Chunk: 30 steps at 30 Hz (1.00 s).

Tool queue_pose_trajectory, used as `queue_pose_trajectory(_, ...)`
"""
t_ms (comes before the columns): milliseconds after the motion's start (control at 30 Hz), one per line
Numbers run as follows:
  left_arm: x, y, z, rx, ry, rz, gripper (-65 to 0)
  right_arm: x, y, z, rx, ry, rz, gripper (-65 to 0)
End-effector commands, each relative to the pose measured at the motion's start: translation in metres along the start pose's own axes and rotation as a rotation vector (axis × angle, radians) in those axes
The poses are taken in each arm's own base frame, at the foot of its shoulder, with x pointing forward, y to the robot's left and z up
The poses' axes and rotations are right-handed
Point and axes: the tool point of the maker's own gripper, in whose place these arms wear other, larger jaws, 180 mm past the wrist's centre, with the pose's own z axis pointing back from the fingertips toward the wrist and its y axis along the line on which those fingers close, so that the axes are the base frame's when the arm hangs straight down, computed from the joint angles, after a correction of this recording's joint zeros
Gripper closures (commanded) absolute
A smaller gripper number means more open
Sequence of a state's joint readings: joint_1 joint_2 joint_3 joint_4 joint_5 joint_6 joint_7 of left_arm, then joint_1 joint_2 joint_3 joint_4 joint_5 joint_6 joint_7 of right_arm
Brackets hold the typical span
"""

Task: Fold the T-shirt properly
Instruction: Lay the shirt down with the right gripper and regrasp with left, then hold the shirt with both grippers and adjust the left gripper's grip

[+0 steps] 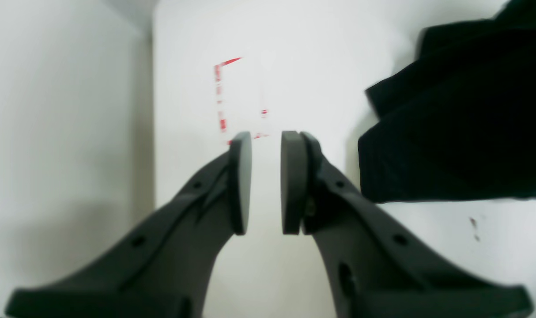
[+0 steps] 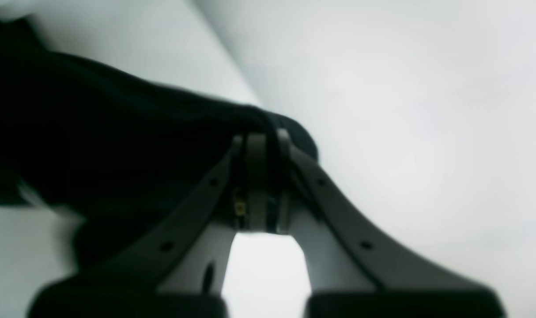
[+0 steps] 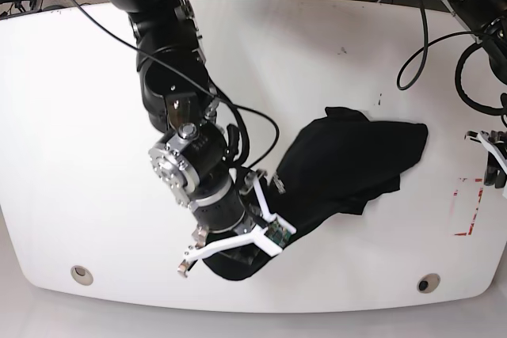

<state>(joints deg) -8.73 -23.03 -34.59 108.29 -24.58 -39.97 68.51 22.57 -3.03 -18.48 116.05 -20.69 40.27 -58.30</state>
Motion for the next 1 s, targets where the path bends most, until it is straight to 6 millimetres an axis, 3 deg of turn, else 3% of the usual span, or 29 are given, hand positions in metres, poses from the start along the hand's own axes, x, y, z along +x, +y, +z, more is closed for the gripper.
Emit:
queue_pose_trajectory(0, 0.001, 0.006, 0.001, 0.012, -0.004, -0.002, -11.0, 0.012, 0.002, 0.003, 0.0, -0.075, -0.028, 0.0)
queue_pose_trajectory(100, -0.011, -0.007, -0.011, -0.033, 0.017, 0.054, -14.2, -0.001, 0.025, 0.004, 0.051, -0.06, -0.051, 0.0)
queue_pose_trajectory(167, -0.026, -0.015, -0.021, -0.069, 0.05, 0.098, -23.6, -0.008, 0.036, 0.005, 0.075, -0.043, -0.064, 0.0)
queue_pose_trajectory(300, -0.043, -0.028, -0.042, -0.132, 0.072, 0.19, -36.4, -0.014, 0.043, 0.004, 0.091, -0.028, -0.072, 0.0)
queue_pose_trajectory(567, -0.053, -0.041, -0.071, -0.181, 0.026, 0.382, -36.7, -0.028, 0.053, 0.006, 0.113, 0.004, -0.07, 0.0)
queue_pose_trajectory(700, -0.048, -0.058, -0.087, -0.225, -0.018, 0.426, -36.7, -0.032, 0.059, 0.007, 0.126, 0.013, -0.07, 0.0)
queue_pose_trajectory(867, -0.058, -0.066, -0.101, -0.241, -0.013, 0.504, -36.7, -0.035, 0.059, 0.007, 0.126, 0.019, -0.068, 0.0)
queue_pose_trajectory(967, -0.063, -0.081, -0.112, -0.276, -0.008, 0.519, -36.7, -0.035, 0.06, 0.007, 0.127, 0.02, -0.069, 0.0)
